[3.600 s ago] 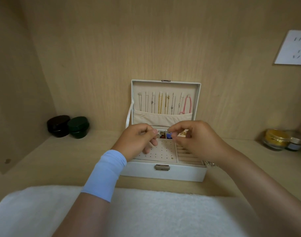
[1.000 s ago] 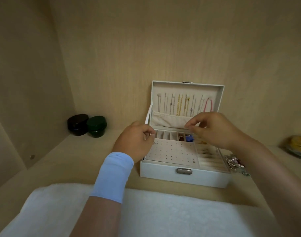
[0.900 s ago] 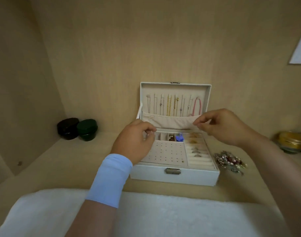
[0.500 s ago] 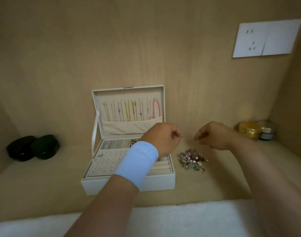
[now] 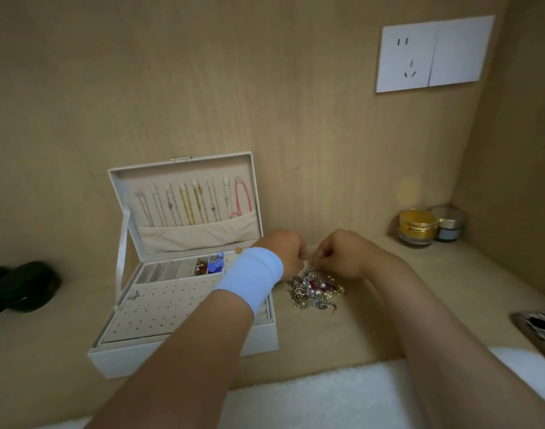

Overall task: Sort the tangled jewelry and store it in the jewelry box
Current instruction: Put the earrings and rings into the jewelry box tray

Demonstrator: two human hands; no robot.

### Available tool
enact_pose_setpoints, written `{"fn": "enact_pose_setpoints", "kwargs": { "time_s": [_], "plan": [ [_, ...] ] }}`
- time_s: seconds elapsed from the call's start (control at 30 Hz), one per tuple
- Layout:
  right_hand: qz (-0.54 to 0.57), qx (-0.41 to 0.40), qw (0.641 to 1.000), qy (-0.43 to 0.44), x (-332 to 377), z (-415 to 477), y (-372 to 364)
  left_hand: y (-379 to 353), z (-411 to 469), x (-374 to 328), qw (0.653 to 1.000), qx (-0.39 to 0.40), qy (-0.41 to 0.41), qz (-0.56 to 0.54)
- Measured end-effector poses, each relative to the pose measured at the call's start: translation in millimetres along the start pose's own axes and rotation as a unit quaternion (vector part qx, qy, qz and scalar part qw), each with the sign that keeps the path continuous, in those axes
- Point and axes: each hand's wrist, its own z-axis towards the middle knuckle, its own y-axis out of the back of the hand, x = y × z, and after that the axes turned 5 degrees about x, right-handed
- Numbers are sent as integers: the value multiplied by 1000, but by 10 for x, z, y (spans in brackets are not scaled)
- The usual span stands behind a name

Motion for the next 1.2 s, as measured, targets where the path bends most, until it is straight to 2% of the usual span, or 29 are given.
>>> {"fn": "enact_pose_setpoints", "kwargs": {
  "time_s": [0.13,0.27,0.37,0.47,0.6,0.67,0.87,0.97,1.1,1.2],
  "plan": [
    [92,-24,995,17,-5,-17,86,13,-29,-1,994,-21,-18,-102],
    [191,-3,981,35,48,-72,154,42,-62,12,974,-79,-17,-213],
    [248,-23,967,50,82,-80,167,91,-97,48,957,-103,-4,-271],
    [201,-56,977,48,26,-11,100,148,-129,105,950,-111,-4,-290],
    [60,9,997,39,33,-1,-34,160,-187,155,948,-118,-8,-296],
    [25,27,999,33,92,-9,-56,153,-228,175,948,-116,-18,-295],
    [-31,4,999,21,143,-9,-75,162,-339,217,931,-123,-62,-338],
    [-23,-22,999,30,145,-34,-71,171,-384,235,925,-137,-69,-347],
    [109,-110,986,58,298,-68,-1,226,-500,313,917,-155,-67,-360],
    [175,-118,972,107,488,-84,50,312,-693,464,915,-172,-57,-361]
  ]
}}
